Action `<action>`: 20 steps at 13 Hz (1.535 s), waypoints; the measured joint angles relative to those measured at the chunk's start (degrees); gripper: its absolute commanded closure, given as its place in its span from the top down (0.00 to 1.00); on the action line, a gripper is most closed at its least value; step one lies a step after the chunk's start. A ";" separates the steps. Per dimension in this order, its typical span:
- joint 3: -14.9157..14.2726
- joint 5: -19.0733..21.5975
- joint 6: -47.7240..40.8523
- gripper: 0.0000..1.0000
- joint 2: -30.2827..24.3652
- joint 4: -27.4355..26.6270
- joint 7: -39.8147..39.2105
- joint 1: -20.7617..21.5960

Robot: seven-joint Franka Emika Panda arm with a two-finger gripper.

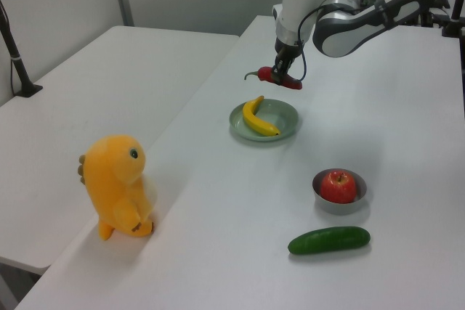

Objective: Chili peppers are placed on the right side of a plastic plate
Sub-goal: 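Lower the chili pepper beside the banana at the plate's edge, then open the gripper to release the chili pepper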

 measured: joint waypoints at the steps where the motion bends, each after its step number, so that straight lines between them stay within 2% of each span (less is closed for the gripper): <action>1: -0.02 0.00 0.01 0.17 0.41 -0.05 -0.07 -0.30; 5: -0.01 0.00 2.23 0.18 3.43 -0.12 -0.17 -0.75; 6: -0.02 0.00 3.60 0.21 4.12 -0.06 -0.17 -0.81; 7: -0.02 0.00 5.27 0.34 4.68 0.03 -0.13 -0.87; 8: -0.04 0.00 6.74 0.85 5.14 0.13 0.21 -0.92; 9: -0.07 0.02 7.00 1.00 5.29 0.22 0.46 -1.00; 17: -0.08 0.11 7.02 1.00 5.10 0.88 0.59 -1.55; 20: -0.10 1.52 1.08 1.00 3.64 1.01 0.59 -1.73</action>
